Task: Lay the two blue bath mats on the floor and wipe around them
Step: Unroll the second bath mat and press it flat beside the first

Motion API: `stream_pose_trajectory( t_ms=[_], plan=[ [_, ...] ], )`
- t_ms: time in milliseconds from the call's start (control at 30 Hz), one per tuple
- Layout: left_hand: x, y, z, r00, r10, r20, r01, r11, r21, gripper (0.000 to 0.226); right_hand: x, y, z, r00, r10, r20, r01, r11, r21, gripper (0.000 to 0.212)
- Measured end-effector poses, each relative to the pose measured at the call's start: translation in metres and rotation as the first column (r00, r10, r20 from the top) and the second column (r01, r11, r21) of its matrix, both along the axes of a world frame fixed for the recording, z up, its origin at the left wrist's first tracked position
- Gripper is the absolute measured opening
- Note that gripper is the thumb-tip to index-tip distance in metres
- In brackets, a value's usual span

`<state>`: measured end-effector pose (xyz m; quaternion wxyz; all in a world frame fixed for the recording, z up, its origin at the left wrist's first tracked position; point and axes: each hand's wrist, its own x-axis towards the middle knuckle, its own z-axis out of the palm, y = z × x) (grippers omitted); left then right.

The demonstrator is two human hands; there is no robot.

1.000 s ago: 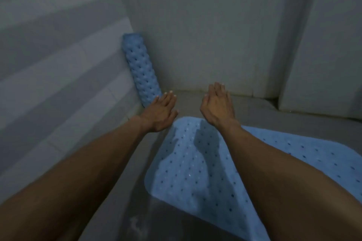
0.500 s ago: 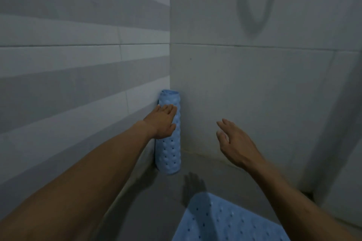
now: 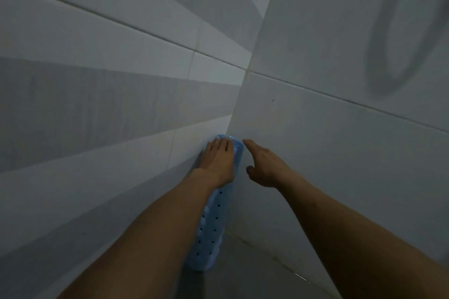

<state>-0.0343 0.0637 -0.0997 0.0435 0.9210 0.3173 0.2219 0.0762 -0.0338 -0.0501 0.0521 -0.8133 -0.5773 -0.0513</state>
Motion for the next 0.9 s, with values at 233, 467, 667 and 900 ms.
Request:
stream_pose_trajectory(
  t_ms=[233,467,667,900],
  plan=[
    [0.009,0.014,-0.024,0.922,-0.116,0.37,0.116,0.993,0.022,0.057,0.014,0.036,-0.014,0.999,-0.027,0.041,0.028,1.0,-0.015,0.071],
    [0.015,-0.019,-0.038,0.884,-0.259,0.388,0.189,0.959,0.209,0.071,0.023,-0.025,-0.004,0.949,0.133,0.287,-0.124,0.991,-0.049,0.051],
    [0.029,-0.065,-0.014,0.851,-0.303,0.428,0.249,0.952,0.179,0.077,0.031,-0.098,0.014,0.969,0.028,0.244,-0.016,0.998,-0.053,0.047],
    [0.044,-0.135,0.033,0.85,-0.478,0.22,0.396,0.857,0.33,0.025,0.04,-0.214,0.057,0.967,-0.181,0.18,0.181,0.983,0.018,0.055]
  ],
)
